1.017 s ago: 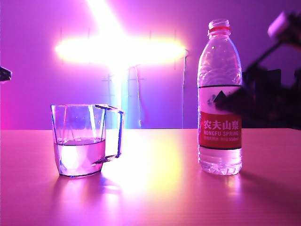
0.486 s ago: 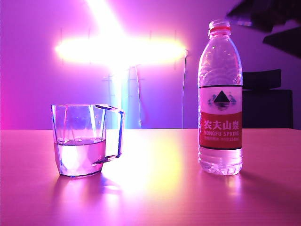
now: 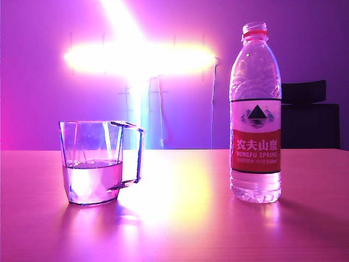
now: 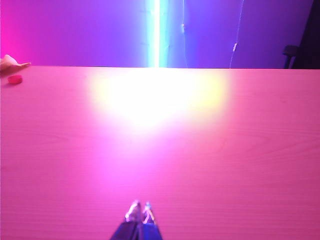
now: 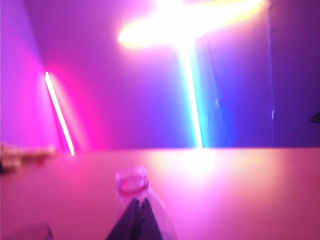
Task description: Pick up the mineral water bottle on the table and pour water into the mug until it's half full.
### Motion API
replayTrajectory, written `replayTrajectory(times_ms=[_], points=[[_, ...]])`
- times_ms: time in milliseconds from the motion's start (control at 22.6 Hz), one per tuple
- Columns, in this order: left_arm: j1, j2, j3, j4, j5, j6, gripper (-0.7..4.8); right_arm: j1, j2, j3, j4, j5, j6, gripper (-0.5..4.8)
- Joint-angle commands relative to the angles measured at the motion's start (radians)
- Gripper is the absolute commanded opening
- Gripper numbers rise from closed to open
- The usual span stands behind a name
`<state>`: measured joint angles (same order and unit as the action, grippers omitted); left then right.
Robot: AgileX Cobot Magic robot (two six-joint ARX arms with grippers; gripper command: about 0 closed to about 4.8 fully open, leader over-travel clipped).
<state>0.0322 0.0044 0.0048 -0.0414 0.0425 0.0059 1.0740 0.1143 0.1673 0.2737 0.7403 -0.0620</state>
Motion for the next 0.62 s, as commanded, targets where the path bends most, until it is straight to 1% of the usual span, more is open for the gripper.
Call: replayTrajectory(times_ms=[44, 88, 133, 619], points=[[-0.001, 0.002, 0.004, 0.013, 0.004, -0.003, -0.02, 0.005, -0.115, 0.025, -0.189, 0.015, 0.002, -0.06], [-0.001, 0.002, 0.004, 0.013, 0.003, -0.003, -0.02, 0.009, -0.112, 0.025, -0.189, 0.027, 0.002, -0.06], [0.0, 0.002, 0.004, 0.012, 0.003, -0.003, -0.02, 0.005, -0.111, 0.025, -0.185, 0.063, 0.002, -0.06], [-0.001, 0.002, 0.004, 0.012, 0.003, -0.003, -0.02, 0.008, -0.112, 0.022, -0.196, 0.069, 0.002, 0.0]])
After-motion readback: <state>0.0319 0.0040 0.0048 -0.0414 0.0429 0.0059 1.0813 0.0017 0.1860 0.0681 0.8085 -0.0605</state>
